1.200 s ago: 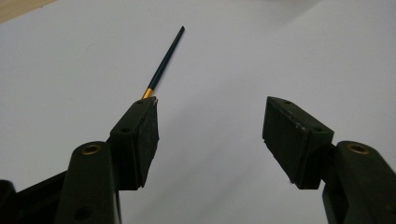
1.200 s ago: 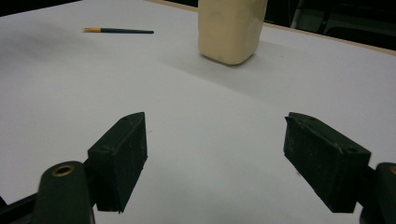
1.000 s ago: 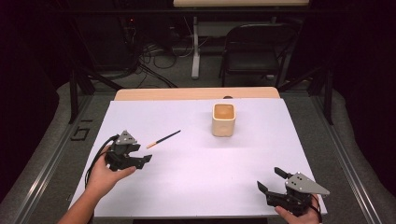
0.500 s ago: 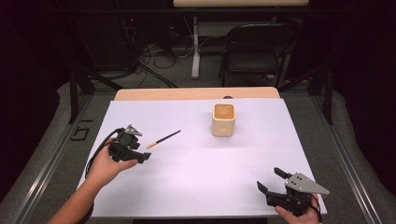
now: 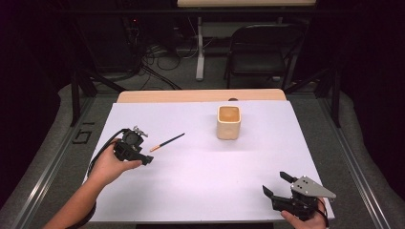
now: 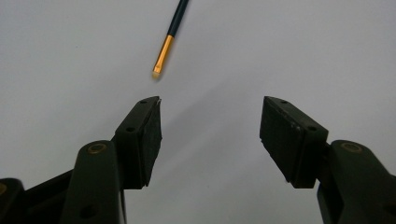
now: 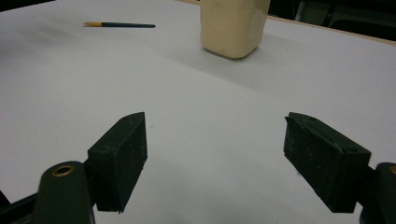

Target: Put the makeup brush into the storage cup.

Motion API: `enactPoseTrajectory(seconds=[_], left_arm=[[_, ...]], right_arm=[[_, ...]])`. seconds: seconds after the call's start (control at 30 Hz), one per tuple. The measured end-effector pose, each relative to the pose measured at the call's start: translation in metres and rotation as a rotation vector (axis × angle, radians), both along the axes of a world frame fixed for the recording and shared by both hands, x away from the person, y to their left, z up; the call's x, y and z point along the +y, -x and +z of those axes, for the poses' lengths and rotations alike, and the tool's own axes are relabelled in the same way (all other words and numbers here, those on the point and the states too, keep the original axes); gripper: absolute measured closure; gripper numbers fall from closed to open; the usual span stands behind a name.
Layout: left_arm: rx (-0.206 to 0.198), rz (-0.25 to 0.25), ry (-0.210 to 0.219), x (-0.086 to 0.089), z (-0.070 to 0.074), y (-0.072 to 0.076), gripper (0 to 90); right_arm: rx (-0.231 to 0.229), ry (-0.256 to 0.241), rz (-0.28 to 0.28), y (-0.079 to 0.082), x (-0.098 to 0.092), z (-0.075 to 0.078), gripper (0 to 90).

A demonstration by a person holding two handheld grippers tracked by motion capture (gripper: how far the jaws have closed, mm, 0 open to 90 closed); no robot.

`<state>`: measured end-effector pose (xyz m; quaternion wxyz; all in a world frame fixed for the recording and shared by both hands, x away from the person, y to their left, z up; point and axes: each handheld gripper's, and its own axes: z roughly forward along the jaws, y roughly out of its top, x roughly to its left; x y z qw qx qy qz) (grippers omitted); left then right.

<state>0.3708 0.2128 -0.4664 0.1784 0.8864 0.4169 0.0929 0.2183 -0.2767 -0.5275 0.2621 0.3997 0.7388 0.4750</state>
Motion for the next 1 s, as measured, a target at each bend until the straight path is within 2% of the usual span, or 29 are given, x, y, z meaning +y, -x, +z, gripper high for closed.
enactPoseTrajectory(seconds=[0.6, 1.0], left_arm=[[0.038, 0.015, -0.04, -0.001, -0.001, -0.011, 38.8], [0.056, 0.001, -0.082, -0.015, -0.002, -0.029, 39.0]], right_arm=[[0.001, -0.002, 0.001, -0.001, 0.001, -0.001, 21.2], [0.008, -0.001, 0.003, -0.001, 0.0, -0.001, 21.2]])
